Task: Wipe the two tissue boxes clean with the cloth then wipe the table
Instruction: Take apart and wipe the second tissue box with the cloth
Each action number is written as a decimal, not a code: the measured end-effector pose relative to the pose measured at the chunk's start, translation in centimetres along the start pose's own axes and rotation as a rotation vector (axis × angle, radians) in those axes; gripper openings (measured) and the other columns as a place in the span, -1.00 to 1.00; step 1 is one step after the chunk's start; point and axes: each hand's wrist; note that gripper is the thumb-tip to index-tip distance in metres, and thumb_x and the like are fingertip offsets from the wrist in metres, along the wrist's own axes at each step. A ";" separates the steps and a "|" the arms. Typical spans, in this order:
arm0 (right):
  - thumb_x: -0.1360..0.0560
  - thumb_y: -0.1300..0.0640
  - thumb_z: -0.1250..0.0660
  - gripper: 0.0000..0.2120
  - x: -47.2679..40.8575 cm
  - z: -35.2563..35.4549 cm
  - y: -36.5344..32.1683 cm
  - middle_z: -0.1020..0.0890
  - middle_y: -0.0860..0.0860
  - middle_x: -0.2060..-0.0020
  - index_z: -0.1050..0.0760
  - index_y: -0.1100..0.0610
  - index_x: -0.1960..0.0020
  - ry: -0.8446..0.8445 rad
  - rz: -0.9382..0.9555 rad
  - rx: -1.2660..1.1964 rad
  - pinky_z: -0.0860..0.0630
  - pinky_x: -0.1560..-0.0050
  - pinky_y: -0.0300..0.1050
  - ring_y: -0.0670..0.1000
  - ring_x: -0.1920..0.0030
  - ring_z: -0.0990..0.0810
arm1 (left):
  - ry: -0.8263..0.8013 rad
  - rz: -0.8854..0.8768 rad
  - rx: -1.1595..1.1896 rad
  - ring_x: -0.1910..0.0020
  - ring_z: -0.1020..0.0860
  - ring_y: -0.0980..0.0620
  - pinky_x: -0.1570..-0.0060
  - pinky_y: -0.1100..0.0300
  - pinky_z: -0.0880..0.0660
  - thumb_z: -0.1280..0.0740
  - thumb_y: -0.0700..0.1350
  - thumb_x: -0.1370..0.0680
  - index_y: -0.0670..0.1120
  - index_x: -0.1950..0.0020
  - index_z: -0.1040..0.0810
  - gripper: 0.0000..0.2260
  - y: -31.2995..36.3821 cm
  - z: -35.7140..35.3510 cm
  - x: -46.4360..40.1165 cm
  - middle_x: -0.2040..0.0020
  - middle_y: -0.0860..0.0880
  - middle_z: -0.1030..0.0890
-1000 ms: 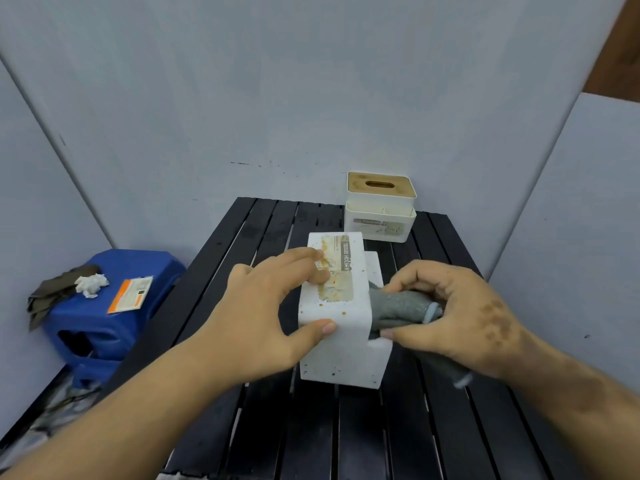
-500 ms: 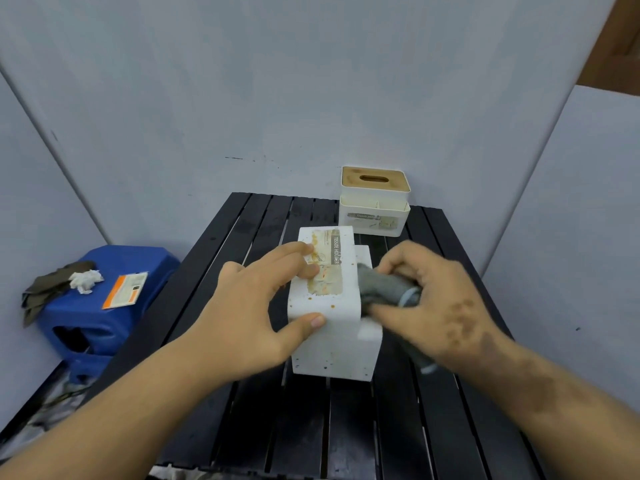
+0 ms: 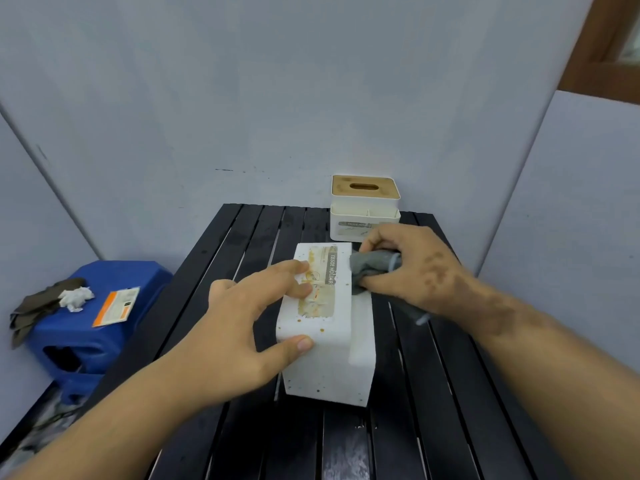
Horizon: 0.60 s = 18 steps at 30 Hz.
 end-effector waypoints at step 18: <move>-0.33 0.23 -0.61 -0.68 -1.0 0.0 2.4 -0.71 0.04 0.24 -0.50 0.05 0.08 0.061 0.021 -0.151 -0.66 0.07 0.04 0.09 0.19 -0.69 | -0.072 0.058 -0.002 -0.20 -0.21 0.36 -0.22 0.29 -0.21 -0.30 0.36 -0.33 0.43 -0.30 -0.32 -0.46 0.0 0.2 0.2 -0.42 0.61 -0.19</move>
Point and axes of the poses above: each hand's wrist, its own x-axis away from the middle knuckle, its own z-axis out of the back of the hand, y = z × x
